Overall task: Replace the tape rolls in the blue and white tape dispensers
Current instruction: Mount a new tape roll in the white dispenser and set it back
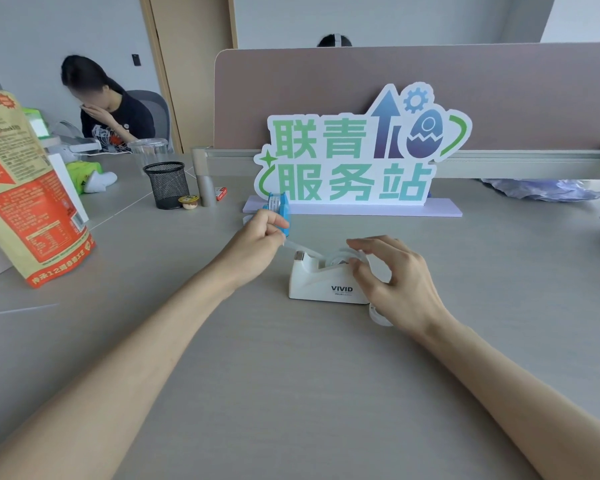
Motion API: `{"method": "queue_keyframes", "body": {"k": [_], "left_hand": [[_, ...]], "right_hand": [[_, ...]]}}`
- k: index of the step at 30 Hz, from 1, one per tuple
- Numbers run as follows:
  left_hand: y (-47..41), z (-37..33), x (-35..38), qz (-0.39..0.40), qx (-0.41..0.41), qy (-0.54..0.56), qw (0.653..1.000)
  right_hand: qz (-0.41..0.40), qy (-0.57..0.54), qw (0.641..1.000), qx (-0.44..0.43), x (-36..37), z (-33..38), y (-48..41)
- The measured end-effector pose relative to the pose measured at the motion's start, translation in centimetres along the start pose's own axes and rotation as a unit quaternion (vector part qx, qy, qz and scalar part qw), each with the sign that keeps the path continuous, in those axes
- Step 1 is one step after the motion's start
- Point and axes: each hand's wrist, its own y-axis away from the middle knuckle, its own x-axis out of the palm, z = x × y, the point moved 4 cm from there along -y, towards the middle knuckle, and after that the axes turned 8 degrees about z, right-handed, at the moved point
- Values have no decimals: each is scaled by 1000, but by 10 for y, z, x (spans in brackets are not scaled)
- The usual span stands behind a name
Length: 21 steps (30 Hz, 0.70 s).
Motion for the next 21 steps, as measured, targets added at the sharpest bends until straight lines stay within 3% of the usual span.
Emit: {"method": "queue_keyframes", "body": {"k": [21], "left_hand": [[1,20,-6,0,9,-35,999]], "right_hand": [[-7,-1,1000,13,2,-2,-1]]}}
